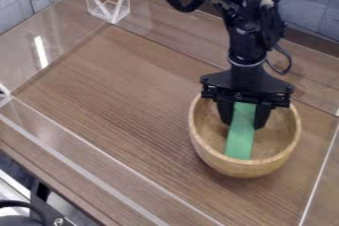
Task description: Move green stick from inside the wooden bowl to the table next to it
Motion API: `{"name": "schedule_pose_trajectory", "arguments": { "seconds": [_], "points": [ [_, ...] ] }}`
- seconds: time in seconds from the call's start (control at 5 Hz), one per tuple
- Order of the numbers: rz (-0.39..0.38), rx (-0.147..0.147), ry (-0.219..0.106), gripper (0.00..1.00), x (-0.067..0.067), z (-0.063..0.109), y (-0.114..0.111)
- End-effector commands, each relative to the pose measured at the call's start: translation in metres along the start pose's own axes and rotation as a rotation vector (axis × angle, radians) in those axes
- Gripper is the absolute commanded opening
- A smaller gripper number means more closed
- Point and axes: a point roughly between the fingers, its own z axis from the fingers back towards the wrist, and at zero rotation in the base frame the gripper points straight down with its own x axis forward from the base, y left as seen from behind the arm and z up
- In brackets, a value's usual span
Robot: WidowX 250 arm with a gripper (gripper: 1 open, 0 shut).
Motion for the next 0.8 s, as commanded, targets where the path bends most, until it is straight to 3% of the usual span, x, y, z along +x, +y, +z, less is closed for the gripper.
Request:
{"name": "schedule_pose_trajectory", "arguments": {
  "seconds": [0.0,0.6],
  "points": [
    [0.029,-0.004,-0.014,0.0,0.0,0.005,-0.009],
    [0.002,-0.014,-0.006,0.0,-0.013,0.02,-0.007]
  ]
}}
